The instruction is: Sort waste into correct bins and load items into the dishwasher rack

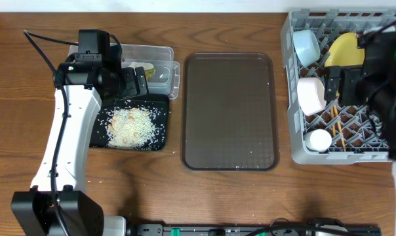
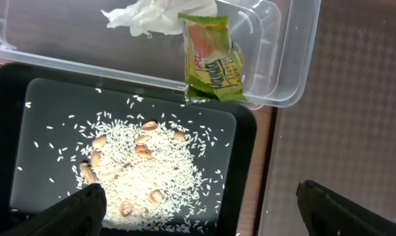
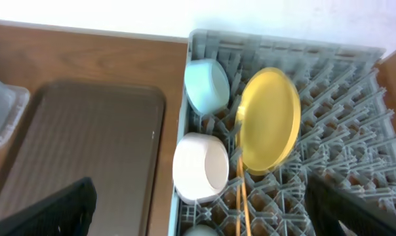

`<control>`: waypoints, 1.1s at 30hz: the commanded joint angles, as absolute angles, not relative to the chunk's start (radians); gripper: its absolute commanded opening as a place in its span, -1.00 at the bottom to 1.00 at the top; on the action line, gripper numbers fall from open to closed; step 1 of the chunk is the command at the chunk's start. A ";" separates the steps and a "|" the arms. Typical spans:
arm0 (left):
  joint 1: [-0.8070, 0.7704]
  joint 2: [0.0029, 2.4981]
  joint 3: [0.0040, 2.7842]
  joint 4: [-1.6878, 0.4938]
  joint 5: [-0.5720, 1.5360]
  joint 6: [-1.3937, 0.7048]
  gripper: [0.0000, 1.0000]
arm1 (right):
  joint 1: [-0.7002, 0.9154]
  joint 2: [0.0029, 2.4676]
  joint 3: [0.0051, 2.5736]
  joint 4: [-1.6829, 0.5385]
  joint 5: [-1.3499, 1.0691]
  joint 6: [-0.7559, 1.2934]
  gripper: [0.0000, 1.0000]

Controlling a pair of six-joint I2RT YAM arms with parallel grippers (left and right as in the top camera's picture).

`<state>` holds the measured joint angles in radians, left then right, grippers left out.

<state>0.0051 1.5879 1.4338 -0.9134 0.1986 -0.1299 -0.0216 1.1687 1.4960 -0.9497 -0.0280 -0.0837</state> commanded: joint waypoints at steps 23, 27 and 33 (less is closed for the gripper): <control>0.008 1.587 1.448 -0.916 0.189 -0.124 0.90 | 0.003 0.272 0.140 -0.073 -0.023 0.076 0.98; 0.008 1.587 1.448 -0.916 0.190 -0.124 0.90 | 0.005 0.171 0.021 -0.029 -0.023 0.119 0.98; 0.008 1.587 1.448 -0.916 0.189 -0.124 0.90 | 0.015 0.083 0.006 -0.076 -0.005 0.053 0.99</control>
